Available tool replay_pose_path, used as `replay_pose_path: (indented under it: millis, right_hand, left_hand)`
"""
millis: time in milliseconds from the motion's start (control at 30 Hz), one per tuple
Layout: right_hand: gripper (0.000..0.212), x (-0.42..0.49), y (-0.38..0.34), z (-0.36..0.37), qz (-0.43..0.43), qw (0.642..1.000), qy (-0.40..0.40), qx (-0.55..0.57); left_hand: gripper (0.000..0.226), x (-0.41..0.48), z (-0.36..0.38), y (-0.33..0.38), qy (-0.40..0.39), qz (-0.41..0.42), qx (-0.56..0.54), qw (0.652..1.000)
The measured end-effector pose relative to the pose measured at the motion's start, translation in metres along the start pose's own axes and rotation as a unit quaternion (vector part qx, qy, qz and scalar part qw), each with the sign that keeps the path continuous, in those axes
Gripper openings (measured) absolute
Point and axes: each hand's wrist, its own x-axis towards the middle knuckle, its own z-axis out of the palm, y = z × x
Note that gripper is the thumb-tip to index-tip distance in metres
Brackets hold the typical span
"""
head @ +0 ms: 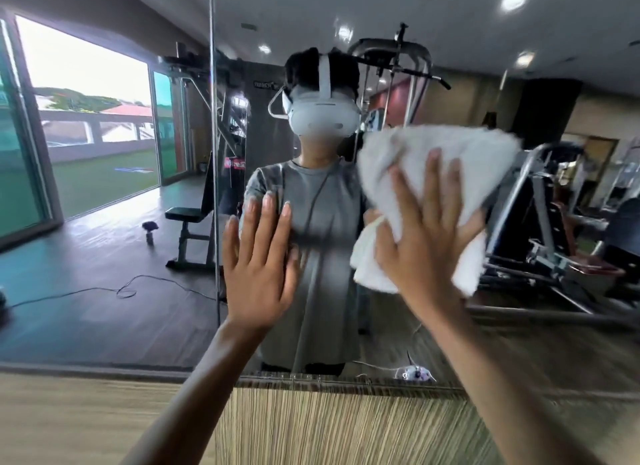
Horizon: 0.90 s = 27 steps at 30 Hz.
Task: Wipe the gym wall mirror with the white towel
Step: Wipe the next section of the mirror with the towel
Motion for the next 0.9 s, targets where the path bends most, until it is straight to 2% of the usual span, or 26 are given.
replay_pose_path:
  millis: [67, 100, 167, 200, 233, 267, 300, 433, 500, 533, 600, 667, 733, 800, 833, 900]
  right_hand:
    - [0.073, -0.052, -0.015, 0.011, -0.14, 0.988, -0.065, -0.004]
    - [0.072, -0.083, -0.014, 0.014, -0.239, 0.966, -0.098, -0.005]
    - [0.061, -0.134, 0.017, 0.017, -0.427, 0.893, -0.14, -0.018]
    - [0.057, -0.145, 0.038, 0.016, -0.484, 0.862, -0.148, -0.029]
    - [0.058, -0.147, 0.059, 0.015, -0.51, 0.846, -0.153, -0.034]
    - [0.062, -0.141, 0.077, 0.011, -0.504, 0.849, -0.156, -0.03]
    - [0.065, -0.127, 0.088, 0.006, -0.466, 0.87, -0.158, -0.02]
    - [0.066, -0.07, 0.059, -0.005, -0.213, 0.974, -0.076, -0.022]
    - [0.066, -0.069, 0.024, -0.002, -0.122, 0.991, -0.047, -0.02]
    - [0.067, -0.078, 0.006, 0.002, -0.105, 0.993, -0.046, -0.017]
    - [0.069, -0.108, -0.02, 0.01, -0.128, 0.989, -0.069, -0.007]
    - [0.065, -0.142, -0.03, 0.012, -0.219, 0.97, -0.11, 0.003]
    - [0.054, -0.167, -0.016, 0.01, -0.344, 0.926, -0.154, -0.006]
    - [0.048, -0.179, 0.018, 0.01, -0.431, 0.883, -0.186, -0.009]
    - [0.046, -0.179, 0.037, 0.007, -0.444, 0.875, -0.191, -0.005]
    - [0.05, -0.164, 0.062, 0.0, -0.413, 0.891, -0.19, -0.007]
  left_hand:
    - [0.055, -0.024, 0.001, -0.001, -0.013, -0.008, -0.001, 1.0]
    - [0.055, -0.033, 0.002, -0.004, -0.017, -0.004, 0.002, 1.0]
    - [0.053, -0.042, 0.003, -0.01, -0.021, 0.01, 0.002, 1.0]
    - [0.054, -0.042, 0.004, -0.011, -0.02, 0.016, 0.003, 1.0]
    - [0.054, -0.041, 0.005, -0.011, -0.016, 0.018, 0.008, 1.0]
    - [0.054, -0.04, 0.006, -0.009, -0.011, 0.014, 0.015, 1.0]
    - [0.055, -0.04, 0.007, -0.008, -0.006, 0.009, 0.022, 1.0]
    - [0.054, -0.044, 0.01, -0.009, -0.001, 0.005, 0.026, 1.0]
    - [0.054, -0.045, 0.012, -0.009, 0.006, 0.006, 0.018, 1.0]
    - [0.054, -0.046, 0.012, -0.009, 0.008, 0.007, 0.02, 1.0]
    - [0.055, -0.046, 0.013, -0.011, 0.007, 0.013, 0.025, 1.0]
    - [0.057, -0.047, 0.014, -0.013, 0.009, 0.018, 0.029, 0.999]
    - [0.055, -0.047, 0.013, -0.013, 0.013, 0.019, 0.033, 0.999]
    - [0.054, -0.047, 0.013, -0.012, 0.014, 0.021, 0.033, 0.999]
    - [0.054, -0.047, 0.012, -0.012, 0.013, 0.022, 0.031, 0.999]
    - [0.054, -0.047, 0.013, -0.01, 0.015, 0.02, 0.033, 0.999]
